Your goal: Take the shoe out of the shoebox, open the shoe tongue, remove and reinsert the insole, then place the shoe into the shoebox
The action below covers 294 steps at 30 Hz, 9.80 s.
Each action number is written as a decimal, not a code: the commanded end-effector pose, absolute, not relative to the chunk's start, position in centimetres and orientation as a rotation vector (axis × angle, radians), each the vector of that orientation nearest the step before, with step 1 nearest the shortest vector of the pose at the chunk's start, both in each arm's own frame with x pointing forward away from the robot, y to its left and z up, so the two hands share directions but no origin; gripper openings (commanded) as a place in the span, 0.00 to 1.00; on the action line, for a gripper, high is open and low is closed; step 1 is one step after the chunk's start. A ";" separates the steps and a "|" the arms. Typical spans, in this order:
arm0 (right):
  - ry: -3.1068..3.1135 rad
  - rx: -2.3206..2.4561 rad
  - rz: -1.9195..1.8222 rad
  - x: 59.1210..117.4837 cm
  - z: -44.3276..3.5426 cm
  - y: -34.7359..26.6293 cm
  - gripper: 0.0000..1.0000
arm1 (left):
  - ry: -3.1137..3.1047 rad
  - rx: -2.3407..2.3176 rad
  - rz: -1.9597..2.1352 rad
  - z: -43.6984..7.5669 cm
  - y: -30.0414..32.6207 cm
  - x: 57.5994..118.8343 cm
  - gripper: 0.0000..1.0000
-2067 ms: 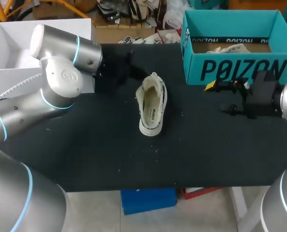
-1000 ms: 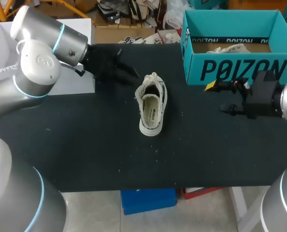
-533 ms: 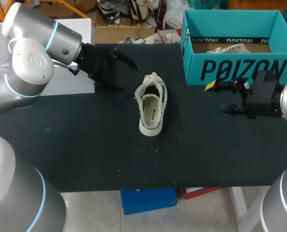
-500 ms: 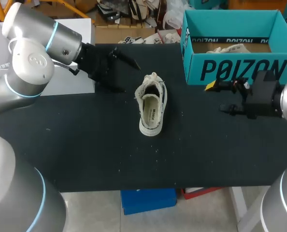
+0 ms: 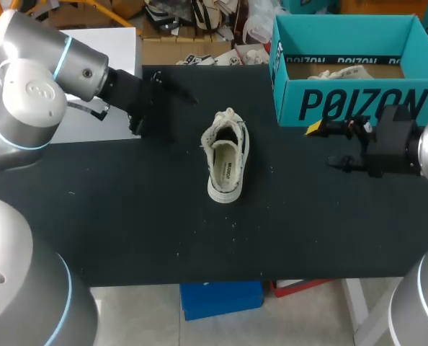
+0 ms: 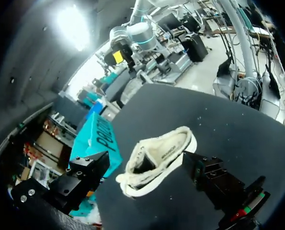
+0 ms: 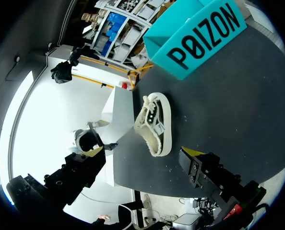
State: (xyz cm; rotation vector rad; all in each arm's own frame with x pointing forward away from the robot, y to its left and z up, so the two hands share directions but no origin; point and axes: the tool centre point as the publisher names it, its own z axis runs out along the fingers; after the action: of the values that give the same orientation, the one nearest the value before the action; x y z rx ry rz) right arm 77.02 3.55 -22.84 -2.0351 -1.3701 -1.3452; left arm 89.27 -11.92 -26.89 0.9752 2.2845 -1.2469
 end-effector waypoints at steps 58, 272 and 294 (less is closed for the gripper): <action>-2.207 -2.077 -0.805 83.1 -23.0 6.2 1.00 | 2.671 0.190 -1.184 -28.2 -6.2 85.1 1.00; -3.443 -0.084 0.425 109.1 -16.5 -5.6 0.00 | 2.671 0.190 -1.184 -28.2 -6.2 85.1 1.00; -3.414 -0.089 0.120 112.7 -16.6 -7.4 0.00 | 2.671 0.190 -1.184 -28.2 -6.2 85.1 1.00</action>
State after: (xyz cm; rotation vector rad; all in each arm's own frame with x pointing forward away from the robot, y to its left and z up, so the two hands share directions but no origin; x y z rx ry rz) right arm 110.96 -6.06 -16.44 -0.0705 -3.4527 0.3393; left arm 85.19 -6.21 -28.19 0.1917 2.6691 -1.1901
